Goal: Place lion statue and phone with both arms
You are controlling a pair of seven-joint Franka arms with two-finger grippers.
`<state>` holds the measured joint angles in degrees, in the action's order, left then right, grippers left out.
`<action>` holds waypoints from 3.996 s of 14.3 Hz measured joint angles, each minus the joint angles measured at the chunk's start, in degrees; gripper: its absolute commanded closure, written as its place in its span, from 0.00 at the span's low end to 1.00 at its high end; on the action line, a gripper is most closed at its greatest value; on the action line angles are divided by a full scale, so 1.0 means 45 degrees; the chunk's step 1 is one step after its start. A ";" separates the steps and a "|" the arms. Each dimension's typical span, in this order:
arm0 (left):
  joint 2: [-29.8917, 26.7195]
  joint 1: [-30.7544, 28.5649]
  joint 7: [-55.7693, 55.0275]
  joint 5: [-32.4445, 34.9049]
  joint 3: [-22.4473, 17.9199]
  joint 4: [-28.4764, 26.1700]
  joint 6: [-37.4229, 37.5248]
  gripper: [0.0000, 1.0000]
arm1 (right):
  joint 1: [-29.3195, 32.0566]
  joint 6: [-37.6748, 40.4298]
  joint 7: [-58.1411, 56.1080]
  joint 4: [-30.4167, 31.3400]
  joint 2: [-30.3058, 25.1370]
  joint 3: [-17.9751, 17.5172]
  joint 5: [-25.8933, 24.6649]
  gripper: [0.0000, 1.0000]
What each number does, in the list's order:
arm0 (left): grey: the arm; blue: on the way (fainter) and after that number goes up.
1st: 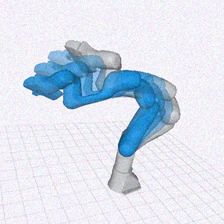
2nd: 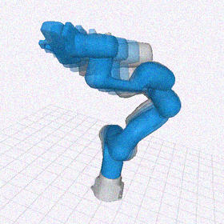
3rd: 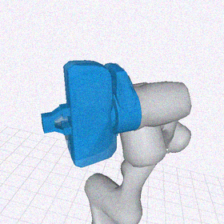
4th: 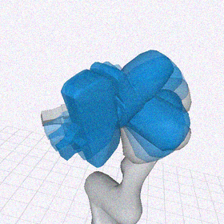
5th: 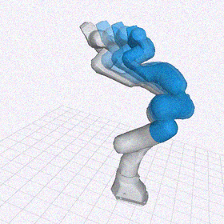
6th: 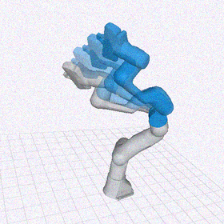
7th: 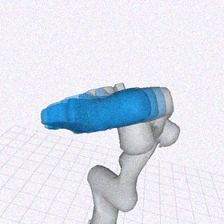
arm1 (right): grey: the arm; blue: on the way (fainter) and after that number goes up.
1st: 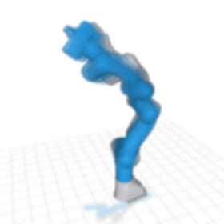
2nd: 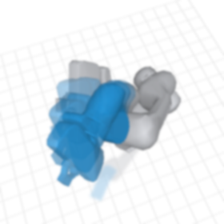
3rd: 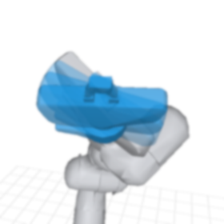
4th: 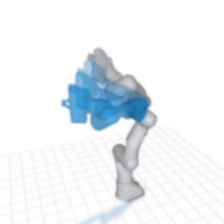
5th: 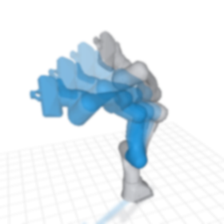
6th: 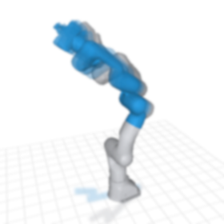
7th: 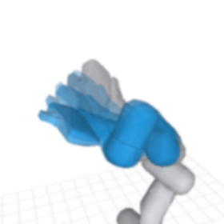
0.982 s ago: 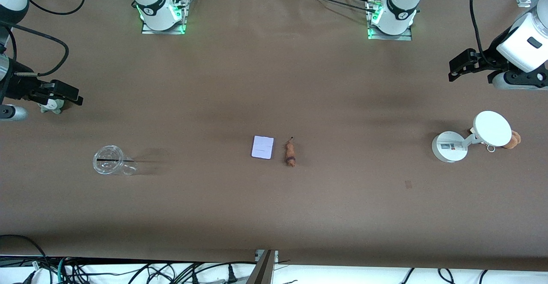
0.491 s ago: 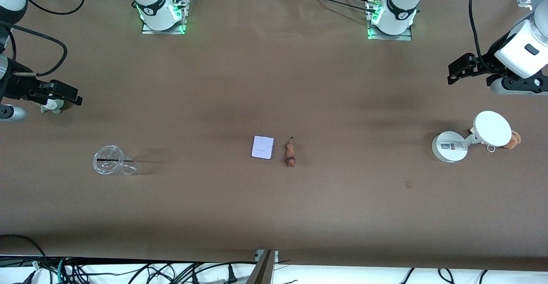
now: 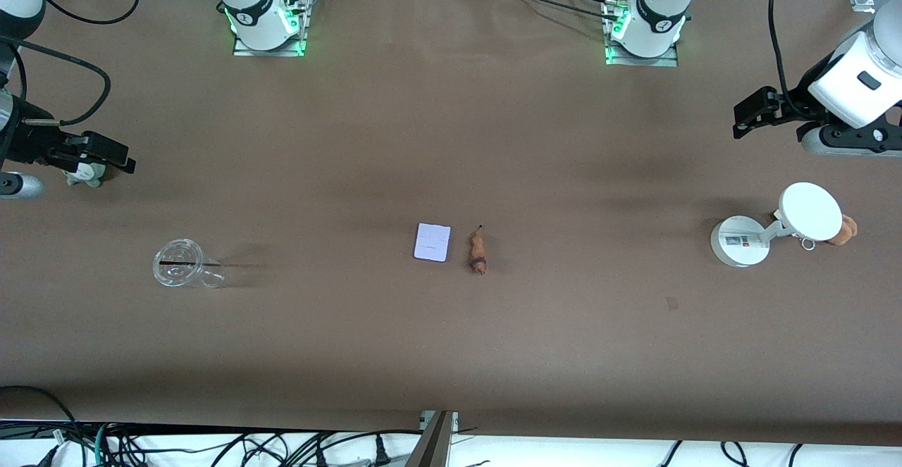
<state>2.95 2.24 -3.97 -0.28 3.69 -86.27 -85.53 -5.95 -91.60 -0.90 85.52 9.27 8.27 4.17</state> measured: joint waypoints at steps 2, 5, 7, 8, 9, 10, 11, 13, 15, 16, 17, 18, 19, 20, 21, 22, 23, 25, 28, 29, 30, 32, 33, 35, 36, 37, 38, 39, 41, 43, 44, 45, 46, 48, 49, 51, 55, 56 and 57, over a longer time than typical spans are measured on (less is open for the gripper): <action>-0.0008 0.0013 0.0000 0.0000 0.0042 0.0022 0.0000 0.00 | 0.0002 0.0000 0.0000 0.0000 0.0000 0.0000 0.0000 0.00; -0.0008 0.0011 0.0000 0.0000 0.0037 0.0046 0.0000 0.00 | 0.0013 0.0000 0.0000 0.0000 0.0000 0.0001 0.0000 0.00; -0.0008 0.0012 0.0000 0.0000 0.0038 0.0069 -0.0007 0.00 | 0.0017 0.0000 0.0000 0.0000 0.0000 0.0001 0.0000 0.00; -0.0009 0.0014 0.0000 0.0000 0.0043 0.0085 -0.0013 0.00 | 0.0018 0.0000 0.0000 0.0000 0.0000 0.0001 0.0001 0.00; -0.0009 0.0019 0.0000 -0.0001 0.0056 0.0106 -0.0015 0.00 | 0.0018 0.0000 0.0000 0.0000 0.0000 0.0001 0.0001 0.00; -0.0010 0.0026 0.0000 -0.0001 0.0073 0.0128 -0.0015 0.00 | 0.0019 0.0000 0.0000 0.0000 0.0000 0.0001 0.0001 0.00; -0.0010 0.0031 0.0000 -0.0001 0.0090 0.0142 -0.0015 0.00 | 0.0019 0.0000 0.0000 0.0000 0.0000 0.0001 0.0001 0.00; -0.0010 0.0033 0.0000 -0.0001 0.0102 0.0148 -0.0015 0.00 | 0.0020 0.0000 0.0000 0.0000 0.0000 0.0001 0.0001 0.00; -0.0010 0.0032 0.0000 -0.0001 0.0101 0.0150 -0.0016 0.00 | 0.0023 0.0000 0.0000 0.0000 0.0000 0.0002 0.0001 0.00; -0.0010 0.0032 0.0000 0.0000 0.0099 0.0151 -0.0025 0.00 | 0.0024 0.0000 0.0000 0.0000 0.0000 0.0002 0.0001 0.00; -0.0009 0.0032 0.0000 0.0000 0.0098 0.0151 -0.0045 0.00 | 0.0025 0.0000 0.0000 0.0000 0.0000 0.0002 0.0001 0.00; -0.0009 0.0032 0.0000 -0.0001 0.0098 0.0151 -0.0060 0.00 | 0.0027 0.0000 0.0000 0.0000 0.0000 0.0002 0.0001 0.00; -0.0009 0.0032 0.0000 0.0000 0.0098 0.0151 -0.0072 0.00 | 0.0031 0.0000 0.0000 0.0000 0.0000 0.0002 0.0001 0.00; -0.0009 0.0032 0.0000 0.0000 0.0098 0.0151 -0.0074 0.00 | 0.0034 0.0000 0.0000 0.0000 0.0000 0.0002 0.0001 0.00; -0.0009 0.0032 0.0000 0.0000 0.0096 0.0151 -0.0076 0.00 | 0.0037 0.0000 0.0000 0.0000 0.0000 0.0002 0.0001 0.00; -0.0009 0.0030 0.0000 0.0000 0.0087 0.0151 -0.0078 0.00 | 0.0039 0.0000 0.0000 0.0000 0.0000 0.0002 0.0001 0.00; -0.0008 0.0027 0.0000 0.0000 0.0078 0.0151 -0.0078 0.00 | 0.0041 0.0000 0.0000 0.0000 0.0000 0.0002 0.0001 0.00; 0.0002 0.0017 0.0000 0.0000 0.0062 0.0150 -0.0078 0.00 | 0.0045 0.0001 0.0000 0.0000 0.0000 0.0002 0.0001 0.00; 0.0006 -0.0019 0.0000 0.0000 0.0045 0.0151 -0.0078 0.00 | 0.0048 0.0001 0.0000 0.0000 0.0000 0.0002 0.0002 0.00; 0.0007 -0.0018 0.0000 0.0000 0.0045 0.0150 -0.0078 0.00 | 0.0048 0.0000 0.0000 0.0000 0.0001 0.0002 0.0002 0.00; 0.0007 -0.0014 0.0000 0.0000 0.0047 0.0150 -0.0078 0.00 | 0.0049 0.0000 0.0000 0.0000 0.0001 0.0002 0.0002 0.00; 0.0010 0.0000 0.0000 0.0000 0.0056 0.0150 -0.0078 0.00 | 0.0051 0.0001 0.0000 0.0000 0.0001 0.0002 0.0002 0.00; 0.0013 -0.0003 0.0000 0.0000 0.0054 0.0150 -0.0078 0.00 | 0.0057 0.0001 0.0000 0.0000 0.0001 0.0002 0.0002 0.00; 0.0019 -0.0030 0.0000 -0.0001 0.0038 0.0150 -0.0078 0.00 | 0.0080 0.0001 0.0000 0.0000 0.0001 0.0002 0.0002 0.00; 0.0021 -0.0040 0.0000 -0.0001 0.0027 0.0150 -0.0078 0.00 | 0.0089 0.0001 0.0000 0.0000 0.0001 0.0002 0.0002 0.00; 0.0023 -0.0046 0.0000 -0.0001 0.0024 0.0150 -0.0078 0.00 | 0.0095 0.0001 0.0000 0.0000 0.0001 0.0002 0.0002 0.00; 0.0026 -0.0047 0.0000 -0.0001 0.0023 0.0150 -0.0078 0.00 | 0.0096 0.0001 0.0000 0.0000 0.0001 0.0002 0.0002 0.00; 0.0029 -0.0047 0.0000 -0.0001 0.0024 0.0150 -0.0078 0.00 | 0.0097 0.0001 0.0000 0.0000 0.0001 0.0002 0.0004 0.00; 0.0038 -0.0045 0.0000 -0.0001 0.0024 0.0151 -0.0079 0.00 | 0.0098 0.0001 0.0000 0.0000 0.0001 0.0002 0.0005 0.00; 0.0114 -0.0044 0.0000 0.0000 0.0024 0.0147 -0.0079 0.00 | 0.0101 0.0001 0.0000 0.0000 0.0002 0.0002 0.0007 0.00; 0.0180 -0.0043 0.0000 0.0000 0.0025 0.0147 -0.0079 0.00 | 0.0108 0.0001 0.0000 0.0000 0.0002 0.0002 0.0007 0.00; 0.0246 -0.0038 0.0000 0.0000 0.0027 0.0147 -0.0079 0.00 | 0.0116 0.0001 0.0000 0.0000 0.0003 0.0002 0.0007 0.00; 0.0327 -0.0024 0.0000 0.0000 0.0030 0.0140 -0.0070 0.00 | 0.0120 0.0001 0.0000 0.0000 0.0003 0.0002 0.0007 0.00; 0.0620 -0.0011 0.0000 0.0114 0.0041 0.0122 -0.0016 0.00 | 0.0123 0.0001 0.0000 0.0000 0.0004 0.0002 0.0007 0.00; 0.0797 0.0001 0.0000 0.0367 0.0052 0.0121 -0.0009 0.00 | 0.0124 0.0001 0.0000 0.0000 0.0004 0.0002 0.0008 0.00; 0.1193 0.0031 0.0001 0.0738 0.0073 0.0098 0.0026 0.00 | 0.0125 0.0001 0.0000 0.0000 0.0006 0.0002 0.0008 0.00; 0.2127 0.0035 0.0001 0.0924 0.0074 0.0094 0.0017 0.00 | 0.0128 0.0001 0.0000 0.0000 0.0007 0.0002 0.0009 0.00; 0.2182 0.0034 0.0001 0.0927 0.0072 0.0095 0.0017 0.00 | 0.0128 0.0001 0.0000 0.0000 0.0007 0.0002 0.0009 0.00; 0.2185 0.0027 0.0001 0.0927 0.0070 0.0098 0.0018 0.00 | 0.0128 0.0001 0.0000 0.0000 0.0007 0.0002 0.0009 0.00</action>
<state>12.78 2.36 -3.97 3.90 4.01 -85.83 -85.45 -5.38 -91.60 -0.90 85.52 9.30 8.28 4.21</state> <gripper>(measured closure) 0.000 0.000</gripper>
